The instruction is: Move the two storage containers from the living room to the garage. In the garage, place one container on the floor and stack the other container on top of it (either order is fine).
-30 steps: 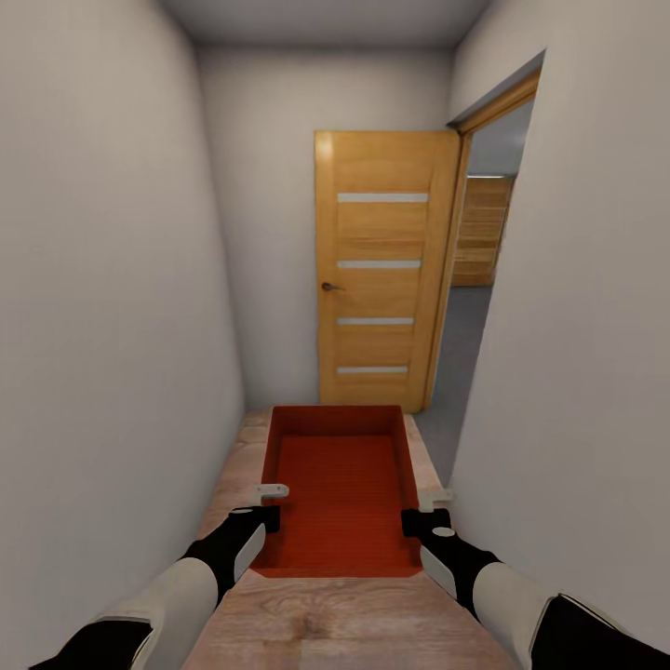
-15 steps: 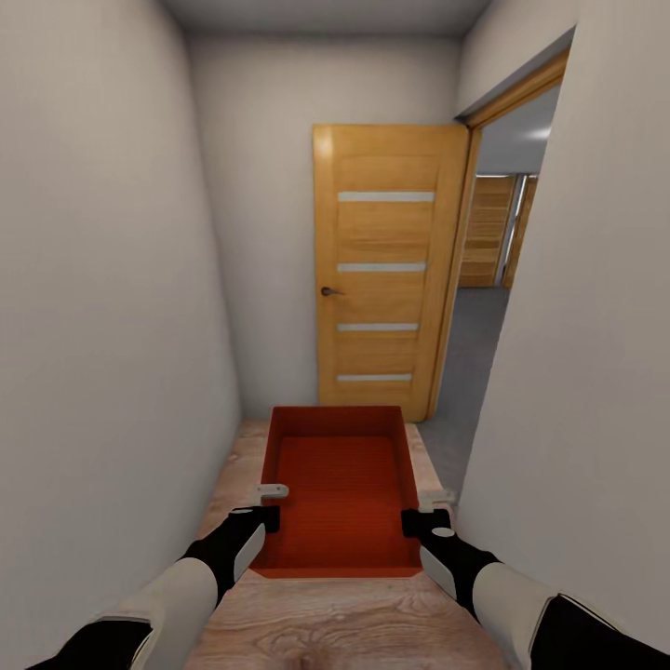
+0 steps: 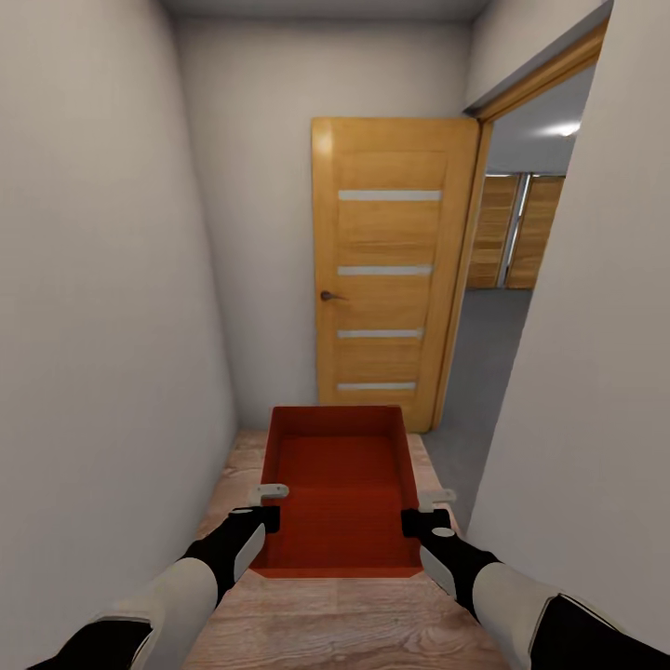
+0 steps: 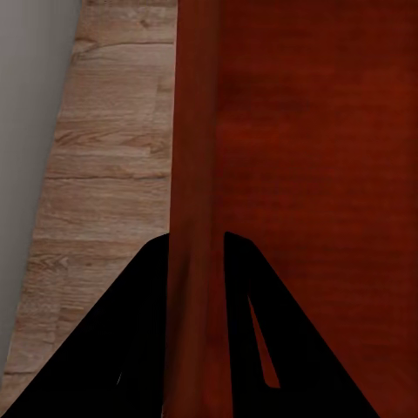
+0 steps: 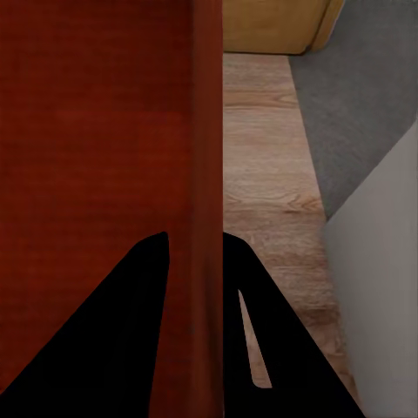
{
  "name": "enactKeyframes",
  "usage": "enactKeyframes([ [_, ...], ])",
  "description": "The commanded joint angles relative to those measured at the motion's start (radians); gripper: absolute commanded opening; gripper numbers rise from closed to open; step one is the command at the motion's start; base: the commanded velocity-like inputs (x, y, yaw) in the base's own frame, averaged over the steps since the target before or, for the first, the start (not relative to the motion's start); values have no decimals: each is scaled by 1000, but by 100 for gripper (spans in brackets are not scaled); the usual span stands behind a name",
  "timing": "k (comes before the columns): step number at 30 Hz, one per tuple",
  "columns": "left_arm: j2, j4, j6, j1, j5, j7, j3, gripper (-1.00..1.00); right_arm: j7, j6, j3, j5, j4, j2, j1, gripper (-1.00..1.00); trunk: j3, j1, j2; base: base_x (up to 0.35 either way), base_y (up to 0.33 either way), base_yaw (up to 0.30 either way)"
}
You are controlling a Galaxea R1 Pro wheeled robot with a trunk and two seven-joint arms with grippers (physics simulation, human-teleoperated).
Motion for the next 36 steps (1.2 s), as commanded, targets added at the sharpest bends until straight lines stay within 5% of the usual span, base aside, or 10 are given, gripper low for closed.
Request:
enactKeyframes([
  [1,38,-3,9,0,-20,10,2,-100,-6,-6,-8,-8,29,-13,-1,-100,-2,1,-2,323,0,0],
  [36,38,-4,8,0,-20,10,2,-100,-6,-6,-8,-8,29,-13,-1,-100,-2,1,-2,323,0,0],
])
